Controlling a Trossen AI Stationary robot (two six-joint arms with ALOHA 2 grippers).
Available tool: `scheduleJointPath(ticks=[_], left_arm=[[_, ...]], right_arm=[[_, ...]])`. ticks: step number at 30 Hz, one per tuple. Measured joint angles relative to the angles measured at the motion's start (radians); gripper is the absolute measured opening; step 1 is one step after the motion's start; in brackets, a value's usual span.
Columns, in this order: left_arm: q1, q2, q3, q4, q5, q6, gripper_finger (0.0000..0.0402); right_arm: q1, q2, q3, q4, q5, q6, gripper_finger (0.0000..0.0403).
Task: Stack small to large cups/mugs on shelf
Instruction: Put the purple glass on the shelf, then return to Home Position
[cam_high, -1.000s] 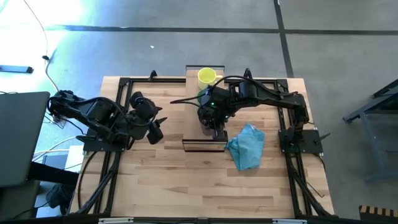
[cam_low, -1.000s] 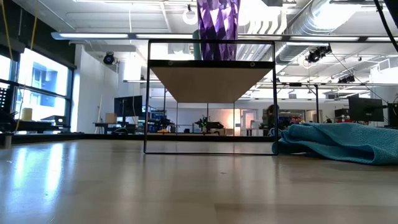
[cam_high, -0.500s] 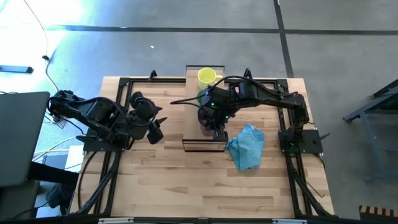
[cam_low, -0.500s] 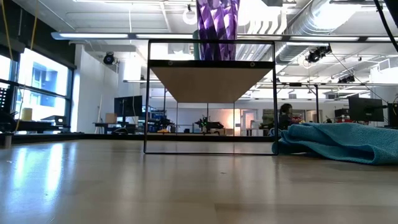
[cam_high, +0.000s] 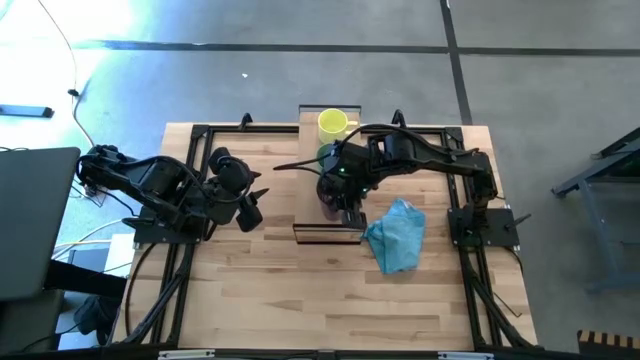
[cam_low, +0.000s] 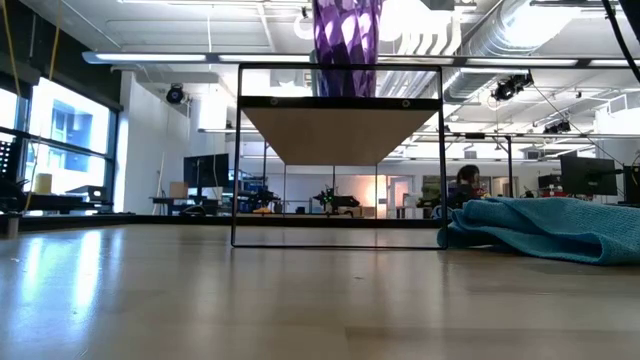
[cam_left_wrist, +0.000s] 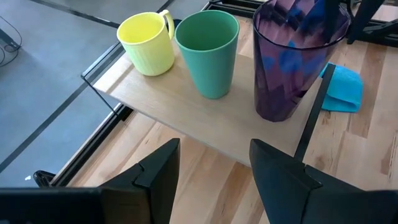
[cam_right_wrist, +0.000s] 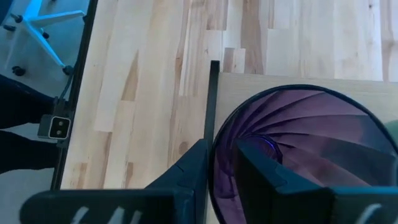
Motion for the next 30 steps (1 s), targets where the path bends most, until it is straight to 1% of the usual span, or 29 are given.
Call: scheduleJointPath(ticks=[8, 17, 26, 30], left_arm=[[0.0, 0.0, 0.0, 0.0, 0.014, -0.008, 0.0184], [0.0, 0.0, 0.0, 0.0, 0.014, -0.008, 0.0184], [0.0, 0.0, 0.0, 0.0, 0.014, -0.008, 0.0184], [0.0, 0.0, 0.0, 0.0, 0.015, -0.009, 0.0184]], right_arm=[[0.0, 0.0, 0.0, 0.0, 0.002, 0.0, 0.0067], [0.0, 0.0, 0.0, 0.001, -0.024, -0.002, 0.0068], [-0.002, 0.0, 0.0, 0.002, -0.016, 0.007, 0.0106], [-0.002, 0.0, 0.0, 0.015, -0.015, 0.008, 0.0114]])
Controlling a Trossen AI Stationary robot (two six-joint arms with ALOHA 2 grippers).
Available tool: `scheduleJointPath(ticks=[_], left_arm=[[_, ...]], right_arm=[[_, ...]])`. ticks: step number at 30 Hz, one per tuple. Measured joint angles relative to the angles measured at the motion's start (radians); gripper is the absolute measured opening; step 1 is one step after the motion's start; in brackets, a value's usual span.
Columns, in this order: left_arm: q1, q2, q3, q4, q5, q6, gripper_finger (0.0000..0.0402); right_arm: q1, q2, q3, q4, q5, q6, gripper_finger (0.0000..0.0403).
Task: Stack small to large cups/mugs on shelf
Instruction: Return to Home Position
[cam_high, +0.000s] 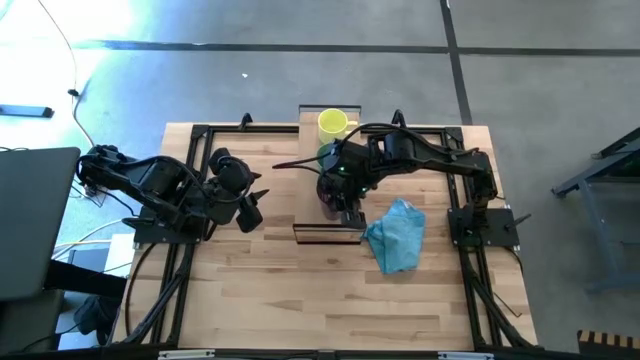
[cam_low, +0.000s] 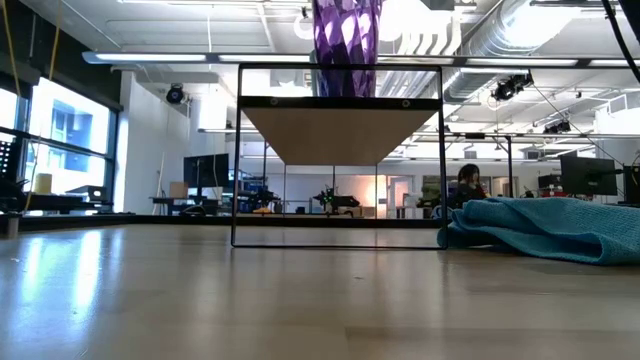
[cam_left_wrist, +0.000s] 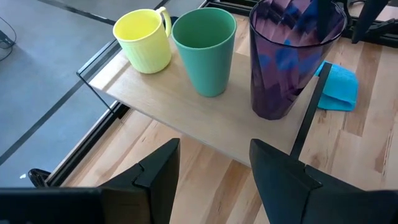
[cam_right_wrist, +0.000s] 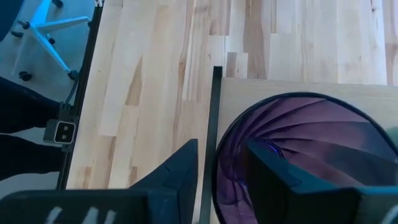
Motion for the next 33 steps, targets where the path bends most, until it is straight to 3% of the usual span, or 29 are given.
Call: scheduleJointPath(ticks=[9, 19, 26, 33], left_arm=[[0.0, 0.0, 0.0, 0.0, 0.002, 0.0, 0.0184], [0.0, 0.001, 0.0, 0.0, 0.002, 0.0, 0.0184], [0.0, 0.001, 0.0, 0.029, 0.002, 0.007, 0.0184], [0.0, 0.0, 0.001, 0.262, 0.0, 0.197, 0.0184]], right_arm=[[-0.003, -0.002, 0.06, 0.003, 0.002, 0.012, 0.0115], [-0.019, -0.091, 0.058, -0.021, 0.052, 0.027, 0.0115], [-0.002, -0.231, 0.059, 0.039, 0.052, -0.034, 0.0115], [0.027, -0.418, 0.06, 0.076, 0.109, -0.137, 0.0115]])
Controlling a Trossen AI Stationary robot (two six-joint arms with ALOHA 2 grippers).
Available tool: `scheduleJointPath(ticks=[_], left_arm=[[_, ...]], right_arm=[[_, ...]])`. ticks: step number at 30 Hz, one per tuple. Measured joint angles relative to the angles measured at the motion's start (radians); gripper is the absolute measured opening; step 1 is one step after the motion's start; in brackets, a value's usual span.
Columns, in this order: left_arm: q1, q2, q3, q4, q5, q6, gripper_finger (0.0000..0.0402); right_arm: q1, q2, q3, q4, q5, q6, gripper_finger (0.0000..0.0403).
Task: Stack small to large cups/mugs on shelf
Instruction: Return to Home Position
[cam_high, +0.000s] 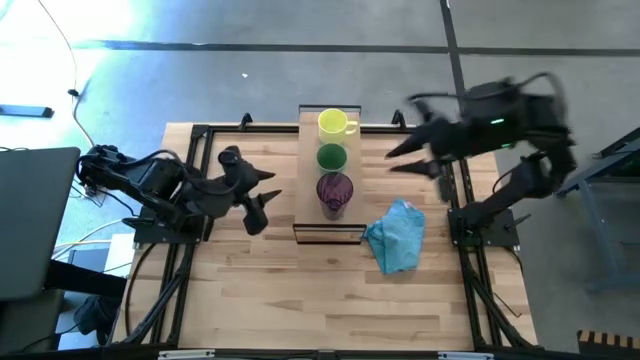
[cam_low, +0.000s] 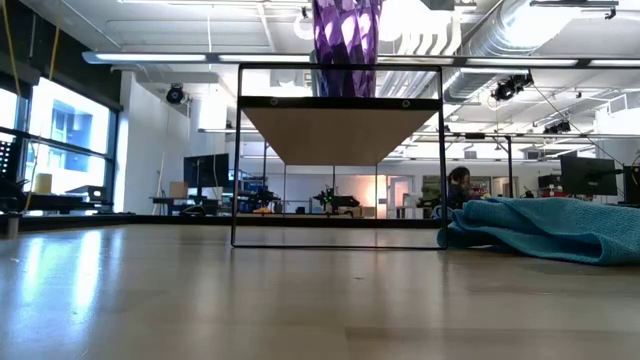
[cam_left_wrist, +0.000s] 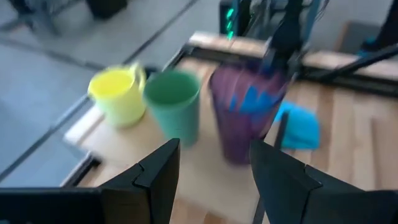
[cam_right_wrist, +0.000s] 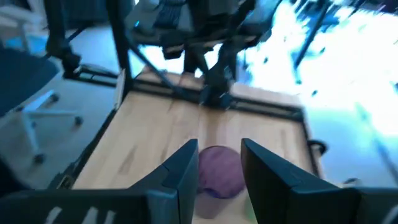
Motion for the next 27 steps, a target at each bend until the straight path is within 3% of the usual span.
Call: scheduleJointPath(ticks=[5, 10, 16, 20, 27], left_arm=[[0.0, -0.005, 0.001, 0.205, -0.001, 0.208, 0.0184], [0.0, -0.032, 0.03, 0.275, -0.017, 0.378, 0.0184], [0.0, -0.123, 0.043, 0.368, -0.034, 0.488, 0.0184], [0.0, -0.186, 0.044, 0.408, 0.015, 0.551, 0.0184], [0.0, -0.265, 0.02, 0.432, 0.077, 0.637, 0.0184]], right_arm=[[0.002, -0.124, 0.0, 0.0, 0.037, -0.026, 0.0115], [0.002, -0.227, 0.0, 0.003, 0.037, -0.031, 0.0115], [0.002, -0.305, -0.002, 0.016, 0.037, -0.069, 0.0115], [0.002, -0.331, -0.002, 0.015, 0.043, -0.117, 0.0115], [0.002, -0.346, -0.003, -0.025, 0.139, -0.175, 0.0115]])
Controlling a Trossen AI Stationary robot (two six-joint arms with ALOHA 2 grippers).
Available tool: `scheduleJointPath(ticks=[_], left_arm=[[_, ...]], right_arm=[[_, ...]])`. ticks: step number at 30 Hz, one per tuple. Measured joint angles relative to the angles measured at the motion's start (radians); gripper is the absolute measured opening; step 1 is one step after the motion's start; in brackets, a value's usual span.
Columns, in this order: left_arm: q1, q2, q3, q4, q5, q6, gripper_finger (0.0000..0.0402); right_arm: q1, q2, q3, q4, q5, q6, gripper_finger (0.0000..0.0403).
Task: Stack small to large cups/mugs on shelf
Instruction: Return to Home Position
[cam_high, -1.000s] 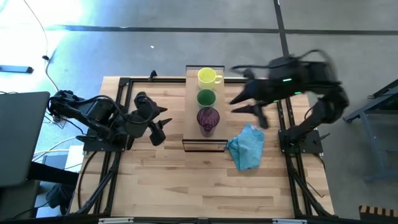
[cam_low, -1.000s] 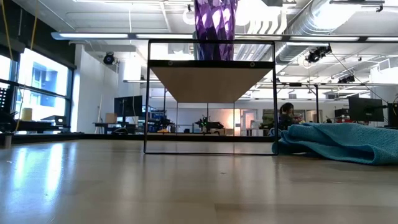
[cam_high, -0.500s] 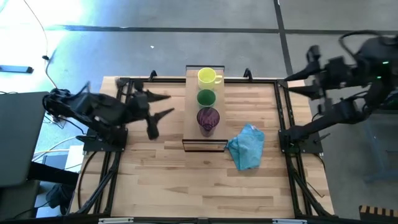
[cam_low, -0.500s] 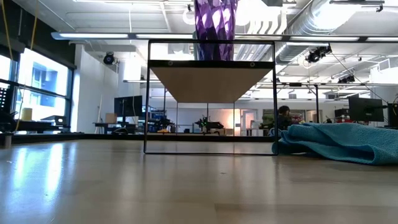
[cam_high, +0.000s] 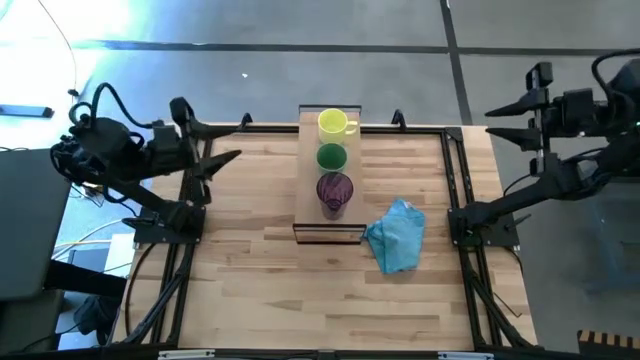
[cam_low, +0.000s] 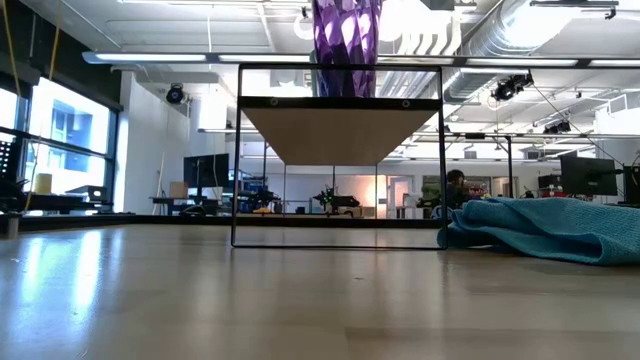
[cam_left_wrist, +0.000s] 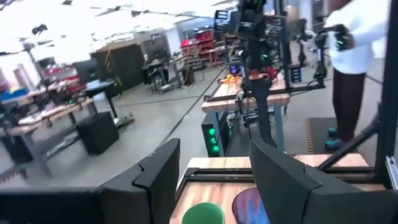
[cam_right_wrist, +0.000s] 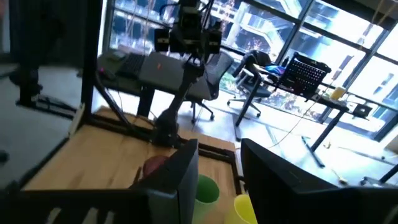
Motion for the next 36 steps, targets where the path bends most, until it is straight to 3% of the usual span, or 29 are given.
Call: scheduleJointPath(ticks=[5, 10, 15, 19, 27, 30, 33, 36], left_arm=[[0.0, -0.098, -0.133, 0.105, 0.065, 0.072, 0.0184], [0.0, -0.269, -0.386, 0.355, 0.081, 0.11, 0.0184], [0.0, -0.44, -0.618, 0.607, 0.103, 0.119, 0.0184], [0.0, -0.518, -0.74, 0.713, 0.12, 0.141, 0.0184], [0.0, -0.573, -0.803, 0.752, 0.124, 0.2, 0.0184], [0.001, -0.587, -0.803, 0.818, 0.254, 0.26, 0.0184], [0.001, -0.606, -0.802, 0.833, 0.428, 0.287, 0.0184], [0.0, -0.621, -0.802, 0.815, 0.485, 0.252, 0.0184]], right_arm=[[0.0, -0.014, -0.034, -0.008, 0.001, -0.071, 0.0115], [0.0, -0.089, -0.153, 0.049, 0.033, -0.074, 0.0115], [0.0, -0.232, -0.363, 0.254, 0.032, -0.121, 0.0115], [0.0, -0.356, -0.581, 0.418, 0.07, -0.124, 0.0115], [0.0, -0.605, -1.039, 0.743, 0.114, -0.109, 0.0115], [0.0, -0.698, -1.183, 0.912, 0.084, -0.11, 0.0115], [0.0, -0.772, -1.291, 1.029, -0.017, -0.108, 0.0115], [0.0, -0.815, -1.366, 1.096, -0.072, -0.071, 0.0115]])
